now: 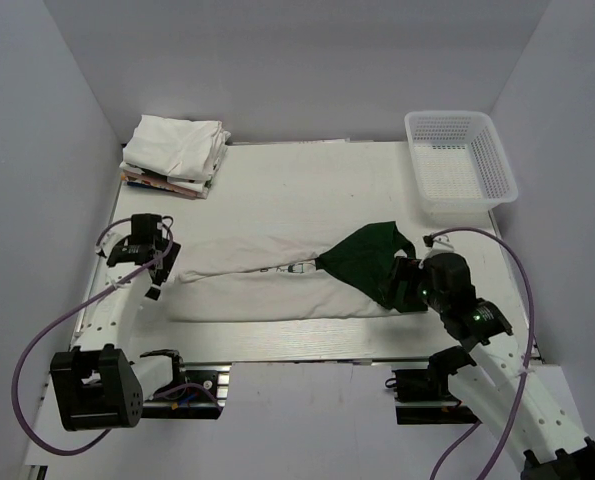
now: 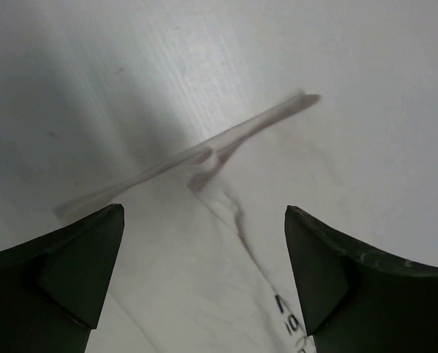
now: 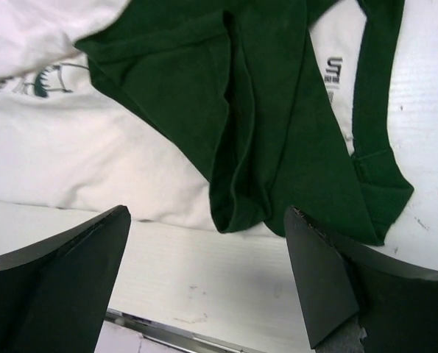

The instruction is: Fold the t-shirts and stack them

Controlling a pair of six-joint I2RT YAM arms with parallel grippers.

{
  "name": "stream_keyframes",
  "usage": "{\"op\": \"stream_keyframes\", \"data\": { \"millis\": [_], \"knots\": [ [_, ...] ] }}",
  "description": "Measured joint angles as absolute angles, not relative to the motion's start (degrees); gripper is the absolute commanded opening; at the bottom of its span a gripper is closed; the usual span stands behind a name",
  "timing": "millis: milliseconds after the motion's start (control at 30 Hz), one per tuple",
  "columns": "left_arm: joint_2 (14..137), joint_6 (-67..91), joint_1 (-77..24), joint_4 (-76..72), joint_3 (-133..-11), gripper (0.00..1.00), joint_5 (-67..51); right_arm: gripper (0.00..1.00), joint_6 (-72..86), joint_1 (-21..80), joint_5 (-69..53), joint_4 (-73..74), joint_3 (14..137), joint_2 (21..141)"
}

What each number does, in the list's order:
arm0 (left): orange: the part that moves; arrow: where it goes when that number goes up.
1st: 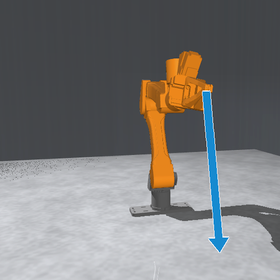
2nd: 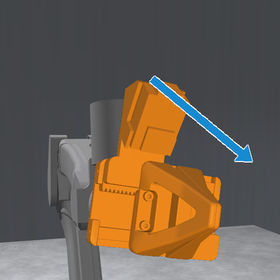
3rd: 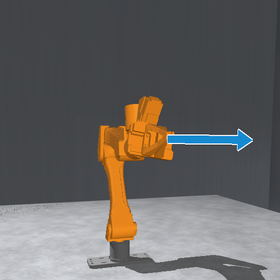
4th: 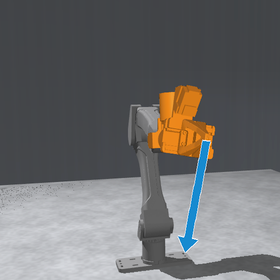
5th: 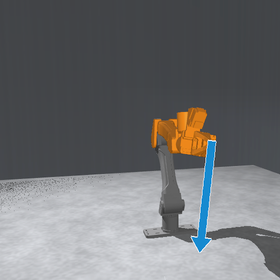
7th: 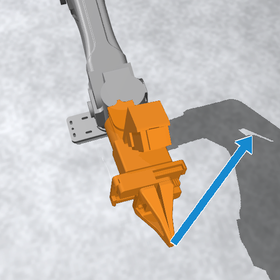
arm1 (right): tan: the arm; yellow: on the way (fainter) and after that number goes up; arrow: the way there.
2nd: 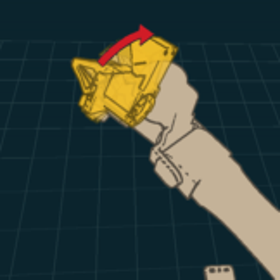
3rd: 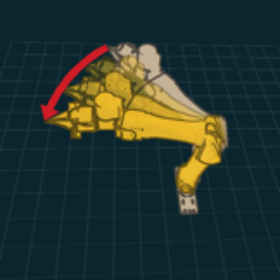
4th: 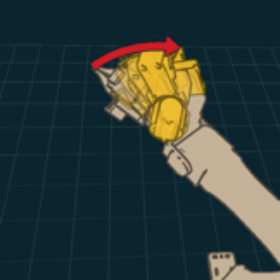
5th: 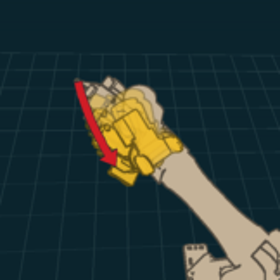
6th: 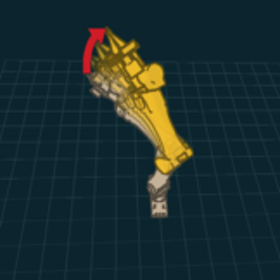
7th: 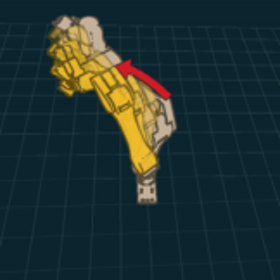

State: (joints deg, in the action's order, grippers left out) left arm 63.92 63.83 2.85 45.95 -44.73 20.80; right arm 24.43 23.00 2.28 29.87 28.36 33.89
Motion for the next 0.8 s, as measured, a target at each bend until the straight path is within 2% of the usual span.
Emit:
{"op": "stream_keyframes", "data": {
  "millis": [100,267,533,600,667,700,733,767,800],
  "knots": [
    [63.66,62.78,2.66,44.36,-47.18,1.0,18.96,0.91,24.27,23.0,0.8,26.48,28.73,35.18],
    [65.3,59.11,2.57,36.29,-46.96,1.0,9.91,0.91,22.96,23.03,-3.36,16.03,30.72,47.66],
    [84.18,54.02,2.04,28.47,-46.3,1.0,-0.56,0.91,20.82,23.07,-2.02,9.58,36.97,68.27],
    [86.89,53.49,2.02,28.38,-47.16,1.0,-2.02,0.87,20.27,23.14,-1.76,9.45,37.52,70.67],
    [87.05,52.95,2.02,27.77,-47.24,1.0,-2.13,0.8,19.68,23.31,-1.5,9.61,37.74,72.84],
    [87.13,52.75,2.02,27.62,-47.24,1.0,-2.22,0.61,19.29,23.44,-1.48,10.04,37.74,73.58],
    [87.18,52.69,2.02,27.55,-47.24,1.0,-2.26,0.46,18.96,23.62,-1.5,10.52,37.71,74.13],
    [87.18,52.56,2.02,27.53,-47.24,1.0,-2.31,0.38,18.61,23.86,-1.69,10.66,37.58,74.46],
    [87.18,52.47,2.02,27.51,-47.24,1.0,-2.31,0.35,18.24,24.12,-2.39,10.61,37.34,74.52]
  ]
}}
